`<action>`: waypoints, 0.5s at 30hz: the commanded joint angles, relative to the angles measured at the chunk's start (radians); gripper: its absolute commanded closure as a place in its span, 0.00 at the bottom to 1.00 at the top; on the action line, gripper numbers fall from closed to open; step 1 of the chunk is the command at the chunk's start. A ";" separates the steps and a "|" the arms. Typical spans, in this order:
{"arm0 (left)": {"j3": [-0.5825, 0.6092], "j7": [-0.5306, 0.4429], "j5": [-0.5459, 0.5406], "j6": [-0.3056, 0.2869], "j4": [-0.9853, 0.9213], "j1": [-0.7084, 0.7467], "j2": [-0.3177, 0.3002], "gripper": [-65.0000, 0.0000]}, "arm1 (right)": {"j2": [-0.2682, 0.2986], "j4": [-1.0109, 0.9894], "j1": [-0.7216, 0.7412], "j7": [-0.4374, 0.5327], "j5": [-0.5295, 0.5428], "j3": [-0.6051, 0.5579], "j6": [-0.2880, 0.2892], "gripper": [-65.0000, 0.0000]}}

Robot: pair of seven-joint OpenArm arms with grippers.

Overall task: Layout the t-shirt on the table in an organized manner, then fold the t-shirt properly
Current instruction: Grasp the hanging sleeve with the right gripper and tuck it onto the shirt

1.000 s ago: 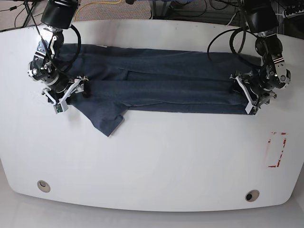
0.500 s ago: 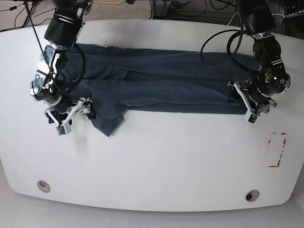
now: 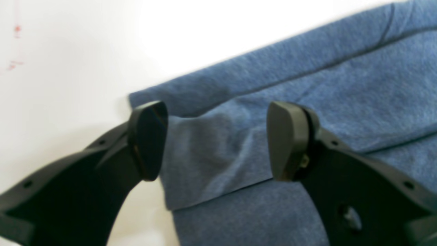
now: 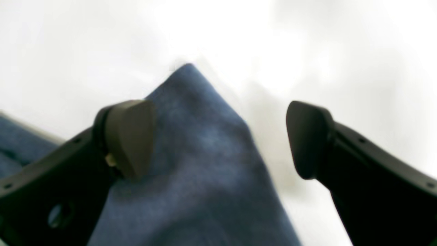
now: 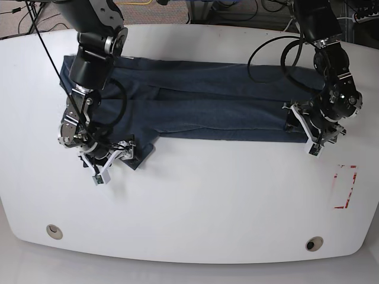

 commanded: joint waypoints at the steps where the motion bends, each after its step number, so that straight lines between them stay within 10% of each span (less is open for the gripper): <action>1: -0.003 -0.017 -0.009 0.000 0.025 -0.013 -0.008 0.34 | 0.006 -0.024 0.036 0.036 -0.007 0.000 0.006 0.11; 9: -0.004 -0.017 -0.009 0.000 0.026 -0.004 -0.011 0.34 | -0.015 -0.099 0.036 0.074 -0.015 0.000 0.006 0.14; 15: -0.004 -0.017 -0.009 0.000 0.026 -0.004 -0.012 0.34 | -0.022 -0.100 0.031 0.068 -0.013 0.000 0.006 0.64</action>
